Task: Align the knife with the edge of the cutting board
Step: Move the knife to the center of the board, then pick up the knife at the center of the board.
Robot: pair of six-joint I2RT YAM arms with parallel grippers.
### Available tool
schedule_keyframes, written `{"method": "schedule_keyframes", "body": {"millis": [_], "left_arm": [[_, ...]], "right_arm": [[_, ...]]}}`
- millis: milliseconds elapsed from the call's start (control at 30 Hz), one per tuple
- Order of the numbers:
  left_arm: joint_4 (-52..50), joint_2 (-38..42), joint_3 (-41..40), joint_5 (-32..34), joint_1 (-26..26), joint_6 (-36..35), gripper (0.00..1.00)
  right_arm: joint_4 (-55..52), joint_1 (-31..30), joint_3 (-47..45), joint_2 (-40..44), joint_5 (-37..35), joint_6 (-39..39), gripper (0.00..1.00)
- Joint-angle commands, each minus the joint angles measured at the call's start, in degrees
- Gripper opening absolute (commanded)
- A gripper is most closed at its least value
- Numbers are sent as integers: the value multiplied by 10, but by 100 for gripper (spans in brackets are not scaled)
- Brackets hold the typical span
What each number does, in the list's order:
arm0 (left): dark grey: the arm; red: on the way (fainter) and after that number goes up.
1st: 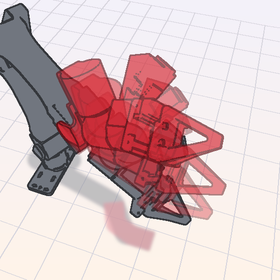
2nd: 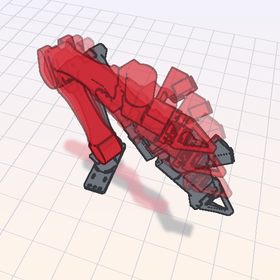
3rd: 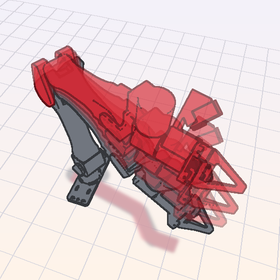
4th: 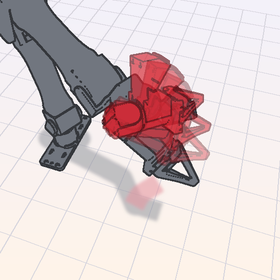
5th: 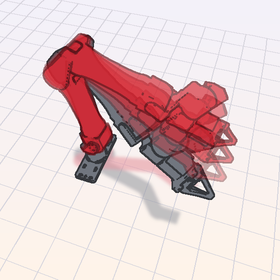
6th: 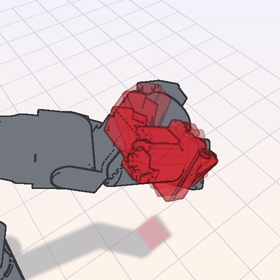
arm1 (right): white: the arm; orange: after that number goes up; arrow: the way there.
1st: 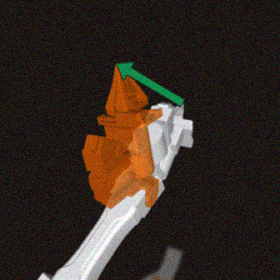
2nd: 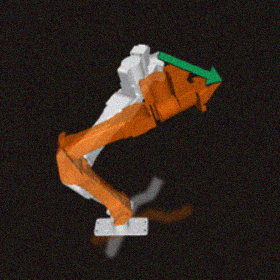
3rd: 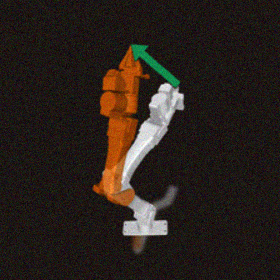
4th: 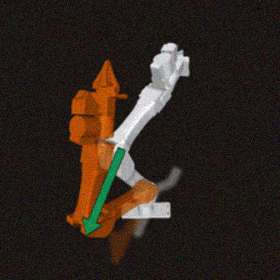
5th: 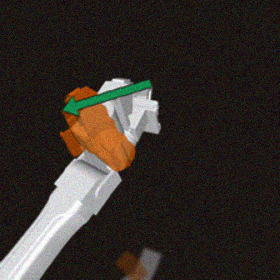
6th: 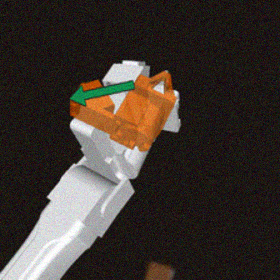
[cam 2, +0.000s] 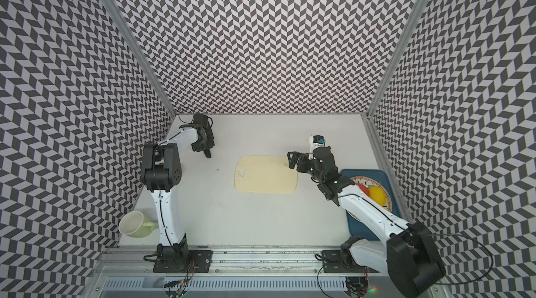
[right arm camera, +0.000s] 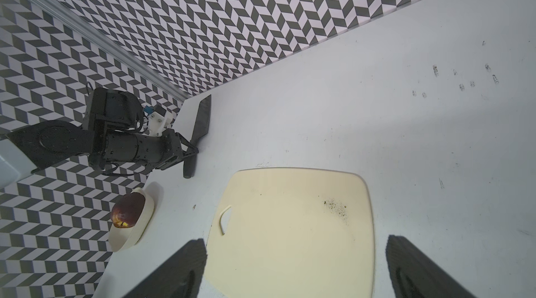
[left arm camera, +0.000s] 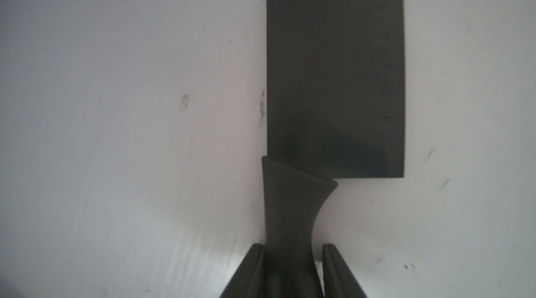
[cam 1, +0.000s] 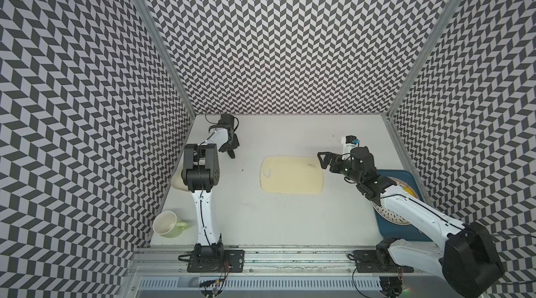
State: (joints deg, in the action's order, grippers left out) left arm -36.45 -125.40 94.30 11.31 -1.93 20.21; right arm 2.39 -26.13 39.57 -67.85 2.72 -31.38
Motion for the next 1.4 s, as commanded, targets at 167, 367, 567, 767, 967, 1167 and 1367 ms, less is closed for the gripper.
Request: {"method": "schedule_keyframes", "body": {"millis": [167, 367, 567, 767, 967, 1167, 1367], "left_arm": [[3, 102, -175, -13, -73, 29, 33], [20, 198, -307, -47, -117, 70, 34], [-1, 249, -336, -37, -129, 67, 49], [-45, 198, -257, -23, -125, 51, 59], [-75, 142, -202, -18, -103, 41, 56], [-76, 155, -210, -28, -90, 40, 45], [-84, 149, -210, -36, -90, 37, 46]], "right_arm": [[13, -3, -3, 30, -12, -8, 100], [14, -3, -5, 37, -8, -9, 100], [15, -3, -8, 45, -8, -11, 100], [15, -3, -6, 44, -4, -11, 100], [14, -3, -7, 45, -5, -11, 100], [8, -3, -5, 48, -12, -16, 100], [9, -4, -8, 49, -22, -18, 100]]}}
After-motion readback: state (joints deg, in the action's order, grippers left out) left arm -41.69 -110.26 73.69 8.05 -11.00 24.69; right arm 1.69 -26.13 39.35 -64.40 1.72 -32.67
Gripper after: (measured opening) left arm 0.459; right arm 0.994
